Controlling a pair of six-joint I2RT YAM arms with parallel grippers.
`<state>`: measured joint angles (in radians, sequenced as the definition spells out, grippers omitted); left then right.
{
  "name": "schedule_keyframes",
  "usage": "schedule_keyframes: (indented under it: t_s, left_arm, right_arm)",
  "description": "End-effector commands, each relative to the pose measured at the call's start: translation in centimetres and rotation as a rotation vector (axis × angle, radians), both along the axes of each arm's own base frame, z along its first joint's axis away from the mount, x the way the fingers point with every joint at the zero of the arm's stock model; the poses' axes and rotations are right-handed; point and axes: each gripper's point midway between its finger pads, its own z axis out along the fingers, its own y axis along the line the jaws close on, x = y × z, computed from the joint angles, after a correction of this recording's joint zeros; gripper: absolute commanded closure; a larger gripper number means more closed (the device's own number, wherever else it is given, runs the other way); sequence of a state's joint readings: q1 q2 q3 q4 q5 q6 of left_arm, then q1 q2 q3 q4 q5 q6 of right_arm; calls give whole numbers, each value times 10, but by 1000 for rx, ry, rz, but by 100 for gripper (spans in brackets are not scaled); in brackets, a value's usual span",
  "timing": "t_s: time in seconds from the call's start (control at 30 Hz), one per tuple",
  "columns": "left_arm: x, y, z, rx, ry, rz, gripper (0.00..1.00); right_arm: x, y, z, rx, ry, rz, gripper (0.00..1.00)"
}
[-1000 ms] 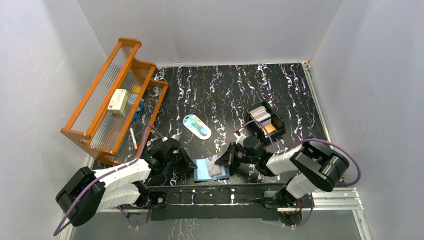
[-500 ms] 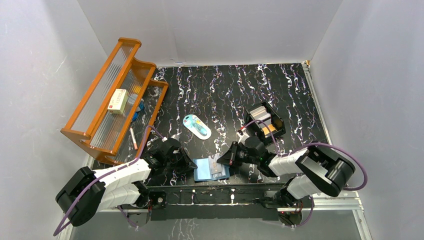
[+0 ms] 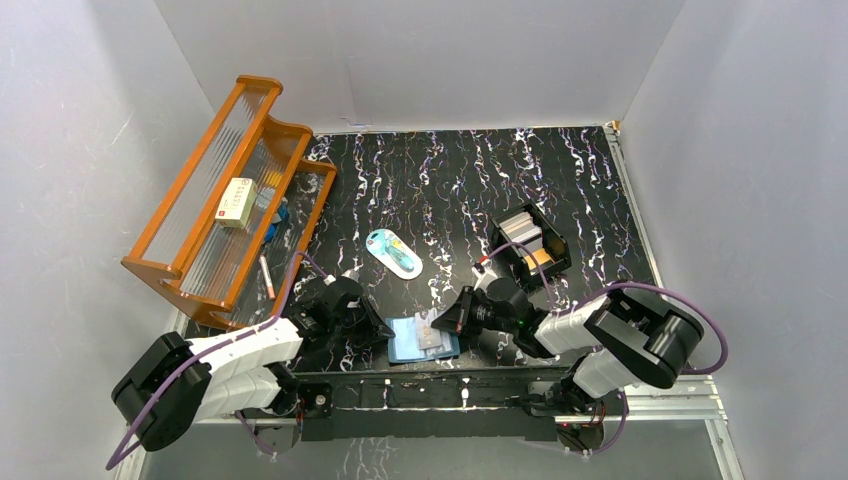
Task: Put the credit cards into the card holder
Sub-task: Insert the credit card into the card holder.
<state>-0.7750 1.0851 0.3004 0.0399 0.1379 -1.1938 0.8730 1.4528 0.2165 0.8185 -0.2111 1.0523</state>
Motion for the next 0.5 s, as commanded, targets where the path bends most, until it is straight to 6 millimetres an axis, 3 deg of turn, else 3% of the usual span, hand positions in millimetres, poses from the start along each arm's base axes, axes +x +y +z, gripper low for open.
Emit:
schedule_keyframes:
  t_s: [0.0, 0.47]
  left_arm:
    - [-4, 2, -5, 14, 12, 5, 100]
    - [-4, 1, -5, 16, 13, 20, 100]
  right_arm:
    - [-9, -4, -3, -19, -4, 11, 100]
    - [-22, -7, -7, -36, 27, 13, 100]
